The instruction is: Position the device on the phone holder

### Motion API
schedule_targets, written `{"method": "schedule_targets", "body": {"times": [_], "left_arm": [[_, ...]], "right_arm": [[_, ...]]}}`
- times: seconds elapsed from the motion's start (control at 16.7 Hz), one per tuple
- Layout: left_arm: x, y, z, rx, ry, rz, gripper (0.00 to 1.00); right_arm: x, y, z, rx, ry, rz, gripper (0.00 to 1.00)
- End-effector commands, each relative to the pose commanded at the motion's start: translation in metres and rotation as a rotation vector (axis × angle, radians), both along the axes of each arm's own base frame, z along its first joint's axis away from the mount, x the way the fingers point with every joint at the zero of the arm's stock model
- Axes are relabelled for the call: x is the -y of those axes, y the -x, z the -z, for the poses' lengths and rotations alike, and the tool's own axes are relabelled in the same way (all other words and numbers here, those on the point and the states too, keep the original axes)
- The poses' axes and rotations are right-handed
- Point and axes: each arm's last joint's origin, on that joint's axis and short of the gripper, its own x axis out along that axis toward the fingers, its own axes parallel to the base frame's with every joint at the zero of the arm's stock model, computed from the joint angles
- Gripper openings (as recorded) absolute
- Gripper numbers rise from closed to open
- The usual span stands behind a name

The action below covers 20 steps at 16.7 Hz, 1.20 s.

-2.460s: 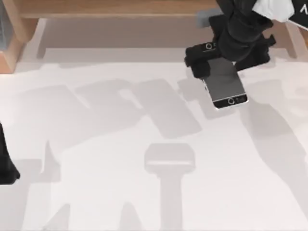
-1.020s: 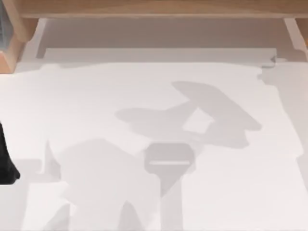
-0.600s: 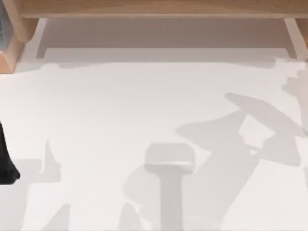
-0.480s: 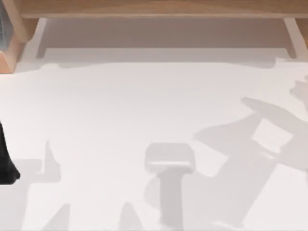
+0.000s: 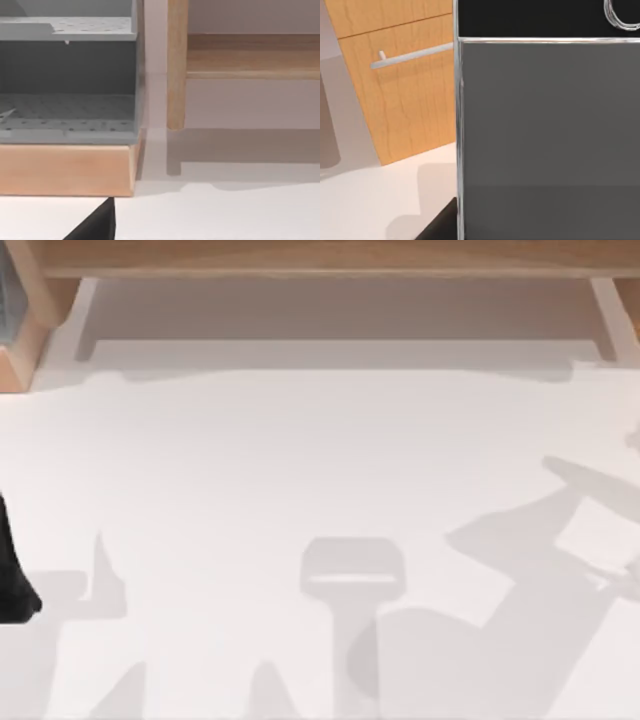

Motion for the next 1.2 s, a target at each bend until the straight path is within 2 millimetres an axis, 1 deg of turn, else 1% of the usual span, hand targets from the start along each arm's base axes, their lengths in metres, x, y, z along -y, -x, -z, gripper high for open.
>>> {"method": "schedule_targets", "body": {"times": [0.12,0.36,0.42,0.72,0.84,1.02,1.2], "left_arm": [[0.0,0.0,0.0,0.0,0.0,0.0,1.0],[0.0,0.0,0.0,0.0,0.0,0.0,1.0],[0.0,0.0,0.0,0.0,0.0,0.0,1.0],[0.0,0.0,0.0,0.0,0.0,0.0,1.0],[0.0,0.0,0.0,0.0,0.0,0.0,1.0],[0.0,0.0,0.0,0.0,0.0,0.0,1.0],[0.0,0.0,0.0,0.0,0.0,0.0,1.0]], "right_arm": [[-0.001,-0.001,0.001,-0.004,-0.003,-0.004,0.0],[0.001,-0.009,-0.006,0.023,0.015,-0.012,0.0],[0.002,-0.013,-0.004,0.019,0.019,-0.01,0.0],[0.015,-0.037,0.019,-0.006,0.014,-0.001,0.0],[0.018,-0.04,0.023,0.0,0.0,0.0,0.0],[0.018,-0.04,0.023,0.0,0.0,0.0,0.0],[0.018,-0.04,0.023,0.0,0.0,0.0,0.23]]}}
